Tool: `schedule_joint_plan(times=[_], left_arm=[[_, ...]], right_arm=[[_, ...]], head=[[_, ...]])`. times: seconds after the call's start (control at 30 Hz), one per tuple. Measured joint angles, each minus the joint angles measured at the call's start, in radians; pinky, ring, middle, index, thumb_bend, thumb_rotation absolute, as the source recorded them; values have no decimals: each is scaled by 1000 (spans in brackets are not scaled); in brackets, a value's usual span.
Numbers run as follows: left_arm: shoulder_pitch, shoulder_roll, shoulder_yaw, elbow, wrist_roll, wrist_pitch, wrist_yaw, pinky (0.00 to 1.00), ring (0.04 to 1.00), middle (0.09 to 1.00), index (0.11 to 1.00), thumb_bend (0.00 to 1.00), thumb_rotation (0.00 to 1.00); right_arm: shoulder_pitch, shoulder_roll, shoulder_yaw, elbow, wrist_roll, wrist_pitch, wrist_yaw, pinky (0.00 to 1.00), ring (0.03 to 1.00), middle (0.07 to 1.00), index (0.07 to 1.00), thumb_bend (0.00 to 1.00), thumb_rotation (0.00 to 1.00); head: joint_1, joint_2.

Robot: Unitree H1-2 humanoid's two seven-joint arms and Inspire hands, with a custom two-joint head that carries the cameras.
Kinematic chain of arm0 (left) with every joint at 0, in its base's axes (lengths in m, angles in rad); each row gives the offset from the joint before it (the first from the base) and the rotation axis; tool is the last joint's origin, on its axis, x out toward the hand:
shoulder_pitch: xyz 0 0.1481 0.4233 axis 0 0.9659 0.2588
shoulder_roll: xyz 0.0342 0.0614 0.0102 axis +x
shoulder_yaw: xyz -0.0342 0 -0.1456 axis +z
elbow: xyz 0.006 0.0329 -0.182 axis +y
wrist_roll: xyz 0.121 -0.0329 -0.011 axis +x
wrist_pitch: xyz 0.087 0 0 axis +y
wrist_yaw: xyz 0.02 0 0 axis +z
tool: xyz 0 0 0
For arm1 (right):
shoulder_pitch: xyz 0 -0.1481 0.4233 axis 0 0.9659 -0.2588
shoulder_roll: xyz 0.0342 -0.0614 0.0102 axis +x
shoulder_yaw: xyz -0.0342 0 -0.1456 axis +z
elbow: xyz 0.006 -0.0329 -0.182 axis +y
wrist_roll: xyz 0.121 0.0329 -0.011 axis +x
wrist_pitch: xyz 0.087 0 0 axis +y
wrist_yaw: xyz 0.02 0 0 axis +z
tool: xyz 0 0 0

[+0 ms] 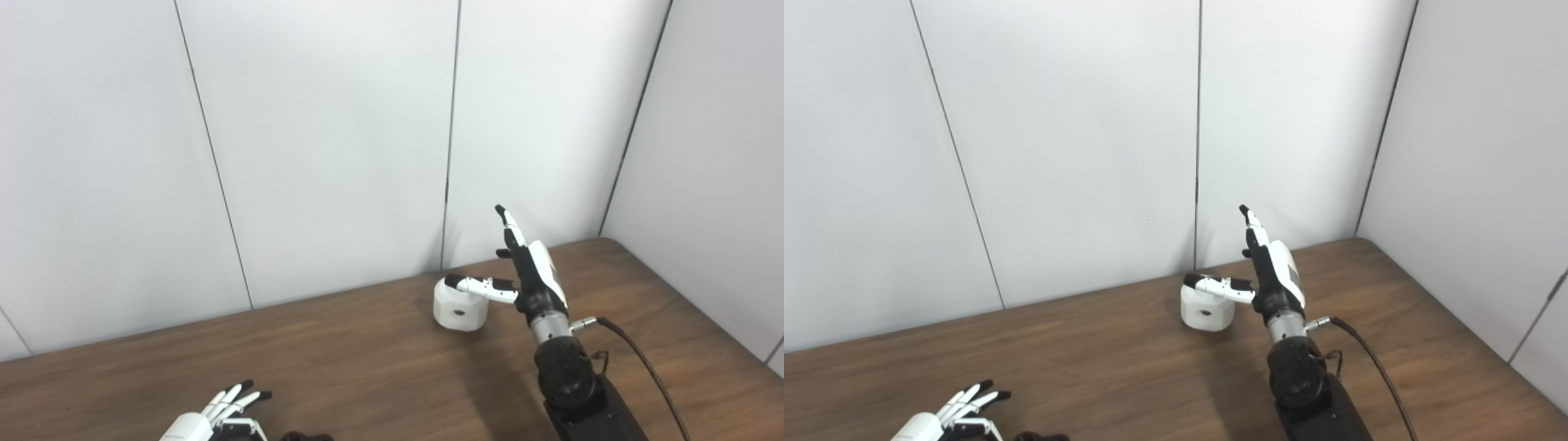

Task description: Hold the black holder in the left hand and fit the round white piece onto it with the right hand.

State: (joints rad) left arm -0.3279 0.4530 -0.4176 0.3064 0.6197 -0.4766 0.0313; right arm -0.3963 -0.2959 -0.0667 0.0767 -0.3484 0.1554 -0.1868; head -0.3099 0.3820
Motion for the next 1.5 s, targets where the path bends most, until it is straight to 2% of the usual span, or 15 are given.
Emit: schedule_joint_plan(times=[0.03,0.07,0.1,0.13,0.2,0.33,0.43,0.77,0.93,1.0,1.1,1.37,1.43,1.5], left_arm=[[0,0,0,0,0,0,0,1000,1000,915,481,517,48],[-1,0,-1,0,0,0,0,1000,1000,914,481,517,48],[-1,0,-1,0,0,0,0,1000,1000,914,481,517,48],[-1,0,-1,0,0,0,0,1000,1000,914,481,517,48],[-1,0,-1,1,0,0,2,1000,1000,912,481,517,48],[-1,0,-2,3,0,-1,5,1000,1000,912,481,517,48],[-1,0,-2,3,0,-1,5,1000,1000,914,481,517,48],[-1,-2,-2,3,0,-1,5,1000,1000,912,481,517,48],[-3,-2,-3,5,0,-1,5,1000,1000,915,481,518,48],[-3,-2,-3,5,0,-1,5,1000,1000,911,481,518,48],[-3,-2,-3,5,0,-1,5,1000,1000,914,481,517,48],[-3,-2,-3,5,0,-1,5,1000,1000,911,481,518,48],[-3,-2,-3,5,0,-1,6,1000,1000,911,481,518,48],[-3,-2,-3,5,0,-1,6,1000,1000,913,481,517,48]], right_arm=[[0,-4,4,-1,3,11,23,842,1000,1000,712,722,290],[0,-10,10,-1,4,25,42,821,1000,1000,847,838,413],[0,-21,20,-1,1,41,63,798,1000,1000,942,931,517],[1,-36,34,0,-10,55,87,794,1000,1000,954,944,531],[1,-67,63,0,-36,82,123,758,1000,1000,988,987,627],[1,-106,97,1,-80,116,165,717,1000,1000,1000,1000,784],[1,-107,114,1,-99,119,177,713,1000,1000,1000,1000,821],[1,-106,117,4,-110,138,192,739,1000,1000,1000,1000,785],[0,-109,131,1,-144,192,221,835,1000,1000,1000,1000,677],[-1,-112,143,2,-166,207,229,882,1000,1000,1000,1000,586],[-6,-117,160,14,-192,227,229,923,1000,1000,1000,1000,541],[-13,-130,159,74,-203,214,205,944,1000,1000,1000,1000,540],[-13,-130,156,77,-201,208,193,936,1000,1000,1000,1000,522],[-16,-130,152,77,-201,203,184,917,1000,1000,1000,1000,446]], head=[[0,0],[0,-2],[0,0],[0,0],[-2,-2],[0,0],[-2,-2],[-2,-3],[-3,-3],[-2,-2],[-2,0],[-3,-3],[-3,-3],[-3,-3]])
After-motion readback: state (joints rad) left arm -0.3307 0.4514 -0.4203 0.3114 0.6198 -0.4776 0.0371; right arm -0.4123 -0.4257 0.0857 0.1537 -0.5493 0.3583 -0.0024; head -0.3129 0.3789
